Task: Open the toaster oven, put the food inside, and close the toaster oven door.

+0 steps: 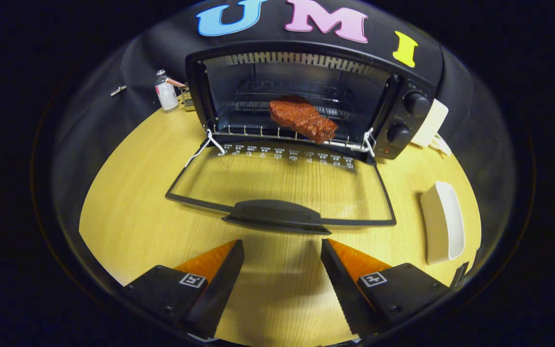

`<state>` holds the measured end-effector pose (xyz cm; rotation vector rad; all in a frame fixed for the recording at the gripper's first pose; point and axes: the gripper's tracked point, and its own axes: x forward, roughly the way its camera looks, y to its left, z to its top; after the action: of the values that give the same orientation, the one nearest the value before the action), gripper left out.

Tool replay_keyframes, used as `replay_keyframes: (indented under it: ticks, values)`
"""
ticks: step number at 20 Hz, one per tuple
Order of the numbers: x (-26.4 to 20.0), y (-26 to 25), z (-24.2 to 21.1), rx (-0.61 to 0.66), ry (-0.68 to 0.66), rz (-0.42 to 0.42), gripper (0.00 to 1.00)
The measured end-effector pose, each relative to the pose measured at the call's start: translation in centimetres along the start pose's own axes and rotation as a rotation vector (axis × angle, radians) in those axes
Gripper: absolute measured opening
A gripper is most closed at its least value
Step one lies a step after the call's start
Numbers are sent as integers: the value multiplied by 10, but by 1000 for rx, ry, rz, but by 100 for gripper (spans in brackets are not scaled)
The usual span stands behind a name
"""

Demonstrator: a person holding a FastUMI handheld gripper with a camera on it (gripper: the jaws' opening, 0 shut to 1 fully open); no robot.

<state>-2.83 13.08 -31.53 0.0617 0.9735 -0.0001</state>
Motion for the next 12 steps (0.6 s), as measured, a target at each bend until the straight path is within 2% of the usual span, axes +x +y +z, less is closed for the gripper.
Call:
replay_keyframes:
  ticks: [6, 8, 12]
  values:
    - [13, -4, 17, 54, -11, -4, 97]
    - [13, -5, 18, 43, -11, -16, 97]
    - [-7, 1, 31, 10, -64, 19, 98]
